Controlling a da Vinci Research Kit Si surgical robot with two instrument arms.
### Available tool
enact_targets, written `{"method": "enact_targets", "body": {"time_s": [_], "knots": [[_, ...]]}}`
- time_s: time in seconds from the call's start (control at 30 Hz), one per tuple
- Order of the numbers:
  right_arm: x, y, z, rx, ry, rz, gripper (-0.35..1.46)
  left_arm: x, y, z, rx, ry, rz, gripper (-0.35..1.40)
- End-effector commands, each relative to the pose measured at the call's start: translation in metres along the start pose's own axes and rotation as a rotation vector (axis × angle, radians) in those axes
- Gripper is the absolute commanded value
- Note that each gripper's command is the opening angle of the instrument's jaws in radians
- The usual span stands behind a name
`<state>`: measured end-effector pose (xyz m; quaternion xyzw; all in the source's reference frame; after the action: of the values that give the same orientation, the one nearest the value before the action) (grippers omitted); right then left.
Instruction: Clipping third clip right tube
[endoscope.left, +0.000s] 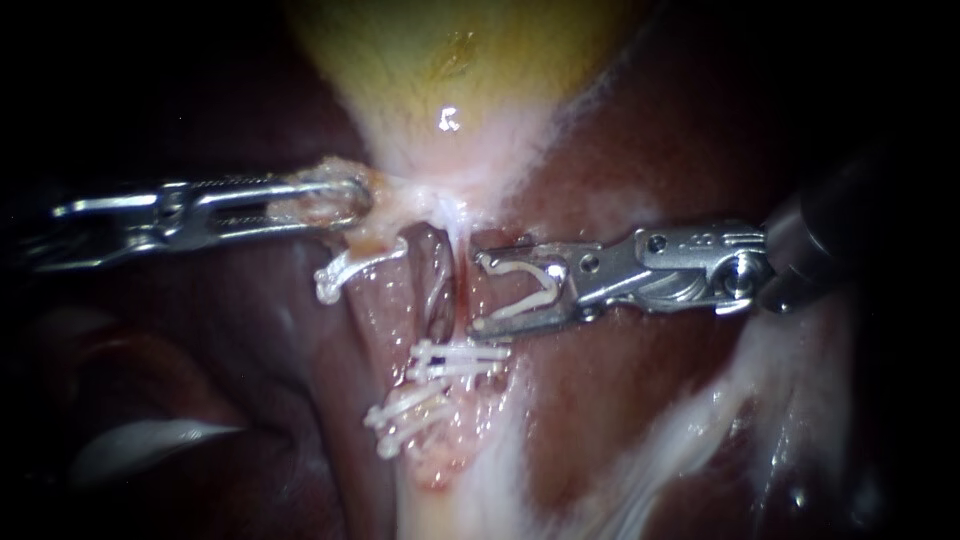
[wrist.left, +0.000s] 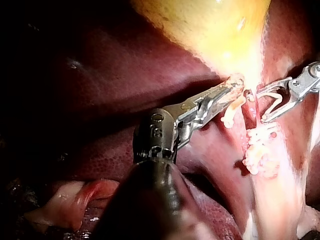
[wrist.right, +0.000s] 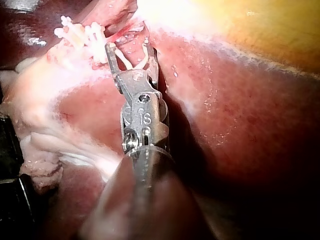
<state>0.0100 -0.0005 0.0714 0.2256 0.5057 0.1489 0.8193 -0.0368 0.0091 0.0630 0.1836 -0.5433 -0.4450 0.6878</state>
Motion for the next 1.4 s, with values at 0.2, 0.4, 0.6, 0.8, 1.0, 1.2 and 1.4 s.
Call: {"method": "enact_targets", "body": {"time_s": [0.2, 0.4, 0.6, 0.8, 1.0, 1.2, 1.4], "knots": [[0.0001, -0.0001, 0.0, 0.0, 0.0, 0.001, 0.49, 0.0, 0.0, 0.0, 0.0, 0.0, 0.0, -0.35], [0.0003, -0.0002, 0.0001, 0.0, 0.0, 0.001, 0.5, 0.0, 0.0, 0.0, 0.0, 0.0, 0.0, -0.35], [0.0005, -0.0004, 0.0001, 0.015, 0.022, 0.001, 0.5, 0.0, 0.0, 0.0, 0.0, 0.0, 0.0, -0.35], [0.0008, -0.0007, 0.0005, 0.039, 0.051, 0.023, 0.5, 0.0, 0.0, 0.0, 0.0, 0.0, 0.0, -0.35], [0.0016, -0.0014, 0.001, 0.078, 0.1, 0.075, 0.5, 0.0, 0.0, 0.0, 0.0, 0.0, 0.0, -0.35], [0.0022, -0.002, 0.0018, 0.112, 0.136, 0.129, 0.5, 0.0, 0.0, -0.0001, 0.0, 0.0, 0.0, -0.35], [0.0027, -0.0025, 0.0022, 0.154, 0.184, 0.182, 0.5, 0.0, 0.0, -0.0001, 0.0, 0.0, 0.0, -0.35]]}}
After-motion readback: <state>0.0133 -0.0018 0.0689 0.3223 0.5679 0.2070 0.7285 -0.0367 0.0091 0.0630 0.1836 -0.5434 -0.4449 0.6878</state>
